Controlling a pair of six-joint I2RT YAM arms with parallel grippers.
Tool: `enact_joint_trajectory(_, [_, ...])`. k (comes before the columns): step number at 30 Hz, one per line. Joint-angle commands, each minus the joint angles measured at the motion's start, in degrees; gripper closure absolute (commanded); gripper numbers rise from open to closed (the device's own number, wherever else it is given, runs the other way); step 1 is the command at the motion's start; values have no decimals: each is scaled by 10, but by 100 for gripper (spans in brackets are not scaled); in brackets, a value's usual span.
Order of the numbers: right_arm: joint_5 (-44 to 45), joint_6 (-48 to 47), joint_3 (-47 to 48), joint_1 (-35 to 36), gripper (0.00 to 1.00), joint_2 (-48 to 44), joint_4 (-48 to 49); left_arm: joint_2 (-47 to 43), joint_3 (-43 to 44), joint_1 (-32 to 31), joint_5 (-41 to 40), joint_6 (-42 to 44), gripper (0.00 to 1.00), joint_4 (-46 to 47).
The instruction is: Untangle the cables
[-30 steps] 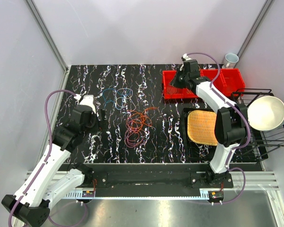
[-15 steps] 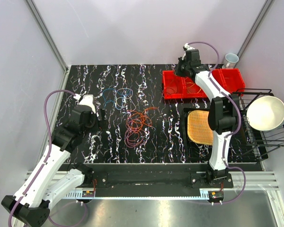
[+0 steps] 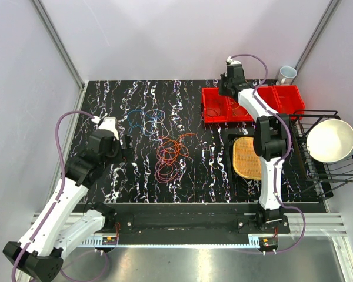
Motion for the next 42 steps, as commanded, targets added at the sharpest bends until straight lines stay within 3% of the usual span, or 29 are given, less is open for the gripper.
enact_joint_trajectory(1, [-2, 1, -18, 10, 100, -1, 47, 0, -4, 5, 17, 10, 1, 24])
enact_joint_trajectory(17, [-6, -16, 52, 20, 100, 70, 12, -1, -4, 6, 18, 10, 1, 25])
enact_joint_trajectory(24, [-2, -19, 83, 24, 98, 35, -20, -6, -5, 6, 18, 10, 1, 25])
enact_joint_trajectory(26, [0, -20, 89, 25, 93, 28, -37, -7, -5, 6, 17, 9, 1, 26])
enact_joint_trajectory(28, [2, -23, 108, 26, 65, 25, -69, -10, -5, 6, 14, 10, 1, 25])
enact_joint_trajectory(30, [17, -23, 142, 26, 50, 26, -99, -10, -5, 6, 14, 9, 1, 25])
enact_joint_trajectory(42, [50, -5, 290, 26, 26, -15, -277, -23, -6, 7, 12, 8, 1, 25])
